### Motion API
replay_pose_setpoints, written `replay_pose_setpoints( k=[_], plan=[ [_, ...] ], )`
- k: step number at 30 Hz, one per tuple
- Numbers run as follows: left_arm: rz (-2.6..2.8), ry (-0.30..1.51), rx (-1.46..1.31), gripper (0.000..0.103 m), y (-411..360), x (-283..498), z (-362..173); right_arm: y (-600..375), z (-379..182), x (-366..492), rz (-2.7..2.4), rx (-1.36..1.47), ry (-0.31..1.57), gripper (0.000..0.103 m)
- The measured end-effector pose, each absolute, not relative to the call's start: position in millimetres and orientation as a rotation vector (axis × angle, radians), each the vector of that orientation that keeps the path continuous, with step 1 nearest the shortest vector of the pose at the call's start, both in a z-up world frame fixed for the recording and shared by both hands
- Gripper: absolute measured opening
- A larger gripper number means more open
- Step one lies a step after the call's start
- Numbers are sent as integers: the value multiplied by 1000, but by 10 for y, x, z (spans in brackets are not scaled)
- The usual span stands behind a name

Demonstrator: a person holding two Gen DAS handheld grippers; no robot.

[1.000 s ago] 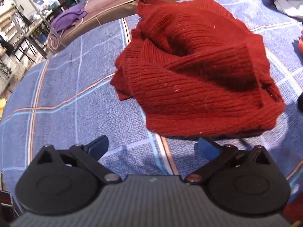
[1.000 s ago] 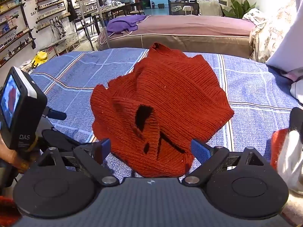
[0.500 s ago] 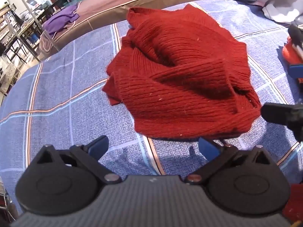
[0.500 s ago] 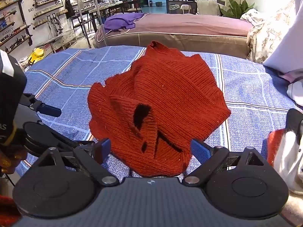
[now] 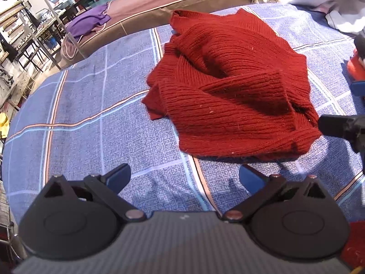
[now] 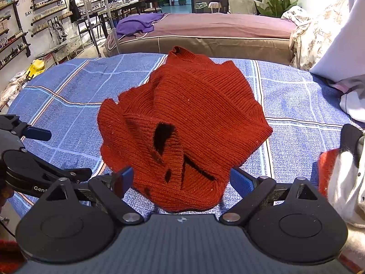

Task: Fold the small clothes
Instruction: 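Move both grippers open toward the crumpled red sweater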

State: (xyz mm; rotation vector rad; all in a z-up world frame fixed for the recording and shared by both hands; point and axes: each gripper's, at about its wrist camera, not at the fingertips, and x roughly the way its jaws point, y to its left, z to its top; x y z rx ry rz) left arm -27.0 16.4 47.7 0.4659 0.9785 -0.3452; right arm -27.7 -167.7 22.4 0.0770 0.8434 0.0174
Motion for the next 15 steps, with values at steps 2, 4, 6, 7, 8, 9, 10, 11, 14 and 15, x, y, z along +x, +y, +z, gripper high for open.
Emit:
replay_pose_setpoints(
  k=[2,4,6,7,8,9,10,11,14,15],
  plan=[
    [-355,990,451,103,161,-276,477,-1679,222,-275,23,77,842,103],
    [-352,991,455,103,129,-288,477,-1680,223,-282,25,77,843,103],
    [-364,980,463,103,100,-319,485,-1689,225,-287,25,79,845,103],
    [-373,977,462,103,86,-336,492,-1694,226,-290,24,81,846,103],
    [-378,977,460,103,76,-346,497,-1697,230,-295,23,83,847,103],
    [-376,980,457,103,63,-353,501,-1704,234,-299,23,85,847,103],
    [-376,982,455,103,51,-356,501,-1710,238,-304,24,88,845,103],
    [-376,983,457,103,38,-361,502,-1717,241,-308,24,90,843,103],
    [-377,1000,464,103,24,-365,490,-1730,242,-312,20,95,842,103],
    [-375,1001,468,103,24,-367,487,-1736,242,-313,20,97,841,103]
  ],
)
